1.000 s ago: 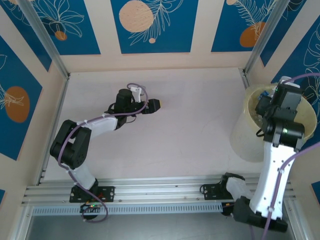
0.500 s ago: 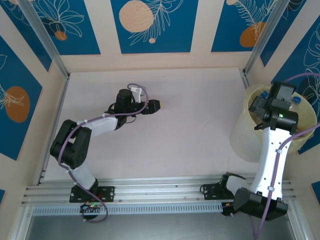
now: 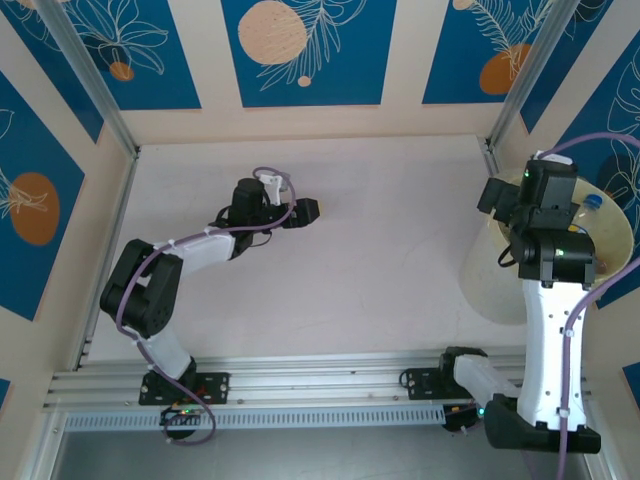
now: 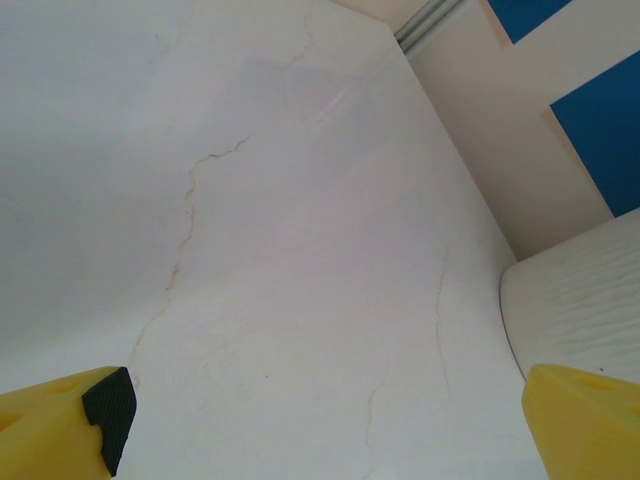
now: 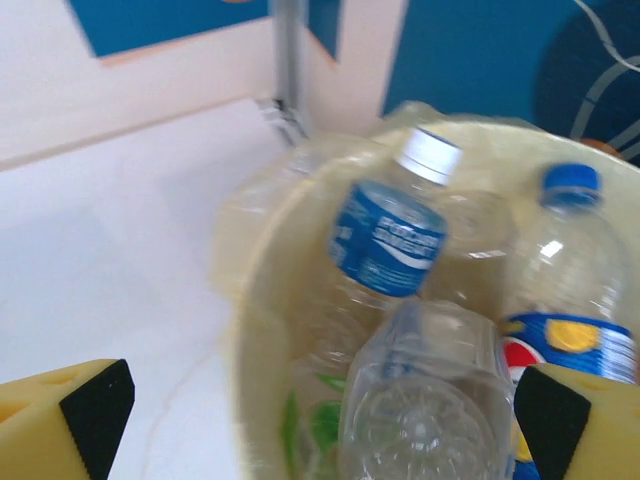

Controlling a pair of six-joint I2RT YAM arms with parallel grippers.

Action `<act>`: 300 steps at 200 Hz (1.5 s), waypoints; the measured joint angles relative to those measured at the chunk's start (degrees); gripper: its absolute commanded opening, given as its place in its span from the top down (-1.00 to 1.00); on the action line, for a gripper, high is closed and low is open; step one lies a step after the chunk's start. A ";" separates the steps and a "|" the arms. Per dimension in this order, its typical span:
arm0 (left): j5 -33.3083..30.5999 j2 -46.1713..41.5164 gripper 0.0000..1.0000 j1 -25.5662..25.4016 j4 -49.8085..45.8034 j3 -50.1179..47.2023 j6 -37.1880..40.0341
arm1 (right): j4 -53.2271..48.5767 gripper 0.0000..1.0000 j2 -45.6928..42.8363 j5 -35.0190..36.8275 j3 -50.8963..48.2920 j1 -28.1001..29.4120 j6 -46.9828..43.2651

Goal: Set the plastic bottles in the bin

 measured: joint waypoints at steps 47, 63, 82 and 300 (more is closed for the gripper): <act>-1.97 0.00 -1.00 1.55 0.13 -1.11 -0.70 | 2.73 -0.99 2.34 -13.05 -0.42 5.25 -1.14; -3.50 -0.28 -1.00 2.25 0.15 -1.97 -1.68 | 5.27 -0.99 2.36 -20.44 -2.69 6.29 -1.64; -5.88 -1.75 -1.00 3.74 -0.04 -3.72 -2.71 | 10.38 -0.99 1.62 -27.58 -8.22 11.39 -3.10; -37.40 -11.65 -1.00 19.65 20.44 -33.57 33.51 | 78.25 -0.99 20.48 -37.57 -56.76 5.22 -10.43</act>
